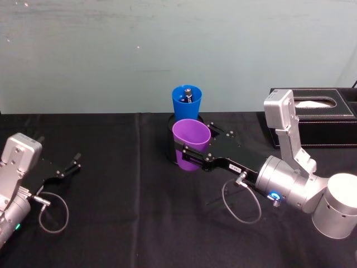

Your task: Pick up one cup with a gripper and tap it against the other cup.

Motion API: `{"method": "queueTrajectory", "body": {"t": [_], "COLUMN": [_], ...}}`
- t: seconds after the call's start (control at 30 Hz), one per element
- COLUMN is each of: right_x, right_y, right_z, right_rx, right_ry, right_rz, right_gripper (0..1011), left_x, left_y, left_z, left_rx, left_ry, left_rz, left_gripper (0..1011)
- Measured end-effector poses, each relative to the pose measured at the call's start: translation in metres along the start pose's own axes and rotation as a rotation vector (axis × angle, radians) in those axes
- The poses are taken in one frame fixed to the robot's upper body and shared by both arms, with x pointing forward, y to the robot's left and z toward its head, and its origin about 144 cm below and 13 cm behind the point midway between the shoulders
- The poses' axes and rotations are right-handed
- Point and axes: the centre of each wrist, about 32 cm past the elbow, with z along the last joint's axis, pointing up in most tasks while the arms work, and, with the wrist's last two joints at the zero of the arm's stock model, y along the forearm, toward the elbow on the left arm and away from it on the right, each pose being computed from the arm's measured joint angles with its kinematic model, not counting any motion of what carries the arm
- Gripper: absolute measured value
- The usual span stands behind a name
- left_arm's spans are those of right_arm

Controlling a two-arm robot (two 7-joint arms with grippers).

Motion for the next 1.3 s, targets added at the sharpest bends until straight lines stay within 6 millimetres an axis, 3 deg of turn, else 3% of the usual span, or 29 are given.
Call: {"method": "queueTrajectory", "body": {"t": [1.3], "right_x": [0.0], "right_y": [0.0], "right_z": [0.0], "right_rx": [0.0], "right_ry": [0.0], "right_rz": [0.0], "right_gripper": [735], "left_x": [0.0], "left_y": [0.0], "left_z": [0.0], "left_rx": [0.0], "left_ry": [0.0], "left_rz": [0.0], "left_gripper": [1000]}}
